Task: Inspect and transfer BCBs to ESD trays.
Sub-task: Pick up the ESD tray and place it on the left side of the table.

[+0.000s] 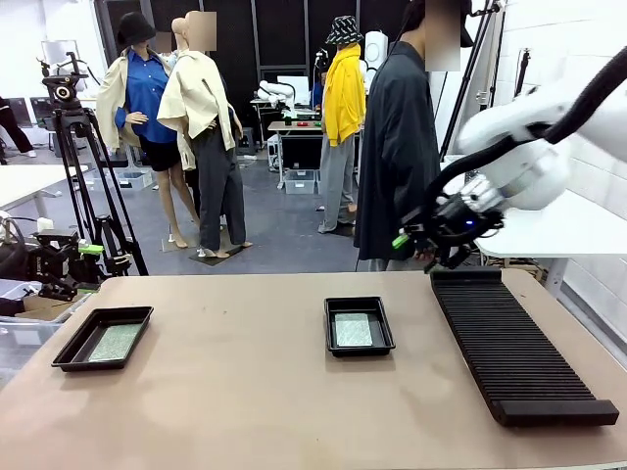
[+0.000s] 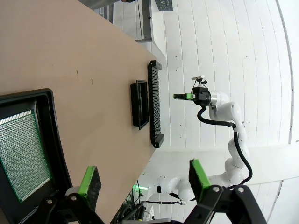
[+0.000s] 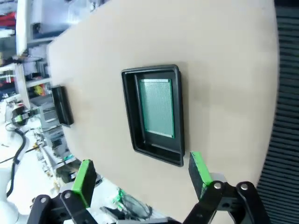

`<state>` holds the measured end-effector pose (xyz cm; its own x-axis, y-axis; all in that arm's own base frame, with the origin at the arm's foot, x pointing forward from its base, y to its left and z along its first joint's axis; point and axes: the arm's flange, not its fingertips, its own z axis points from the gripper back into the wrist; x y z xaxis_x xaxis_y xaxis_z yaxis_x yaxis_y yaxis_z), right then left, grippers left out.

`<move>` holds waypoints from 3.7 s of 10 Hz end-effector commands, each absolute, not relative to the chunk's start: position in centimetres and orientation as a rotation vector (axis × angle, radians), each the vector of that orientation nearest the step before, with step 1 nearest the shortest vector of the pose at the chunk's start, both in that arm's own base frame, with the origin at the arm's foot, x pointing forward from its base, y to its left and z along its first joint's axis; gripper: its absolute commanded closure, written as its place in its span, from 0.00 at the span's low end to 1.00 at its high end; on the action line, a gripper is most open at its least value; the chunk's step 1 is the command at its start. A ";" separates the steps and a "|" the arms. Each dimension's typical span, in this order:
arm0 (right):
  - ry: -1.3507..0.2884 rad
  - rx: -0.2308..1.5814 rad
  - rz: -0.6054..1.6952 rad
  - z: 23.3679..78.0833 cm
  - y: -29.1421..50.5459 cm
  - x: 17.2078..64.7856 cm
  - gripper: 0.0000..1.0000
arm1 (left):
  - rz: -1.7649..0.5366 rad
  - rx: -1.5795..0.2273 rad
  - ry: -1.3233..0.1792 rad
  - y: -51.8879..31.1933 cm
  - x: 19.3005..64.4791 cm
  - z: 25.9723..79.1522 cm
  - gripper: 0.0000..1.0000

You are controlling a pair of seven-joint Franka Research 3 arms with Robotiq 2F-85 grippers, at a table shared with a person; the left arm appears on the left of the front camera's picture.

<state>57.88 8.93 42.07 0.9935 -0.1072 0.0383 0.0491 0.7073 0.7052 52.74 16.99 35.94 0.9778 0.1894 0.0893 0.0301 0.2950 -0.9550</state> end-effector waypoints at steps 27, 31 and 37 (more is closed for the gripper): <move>0.047 1.245 -0.107 35.0 -9.9 54.1 0.00 | -0.002 -0.510 -0.037 -31.2 59.2 39.4 0.00; 0.047 1.245 -0.107 35.0 -9.9 54.1 0.00 | 0.025 -0.433 -0.036 -34.8 59.8 37.2 0.00; 0.047 1.245 -0.107 35.0 -9.9 54.1 0.00 | 0.060 -0.321 -0.020 -38.7 59.9 33.7 0.00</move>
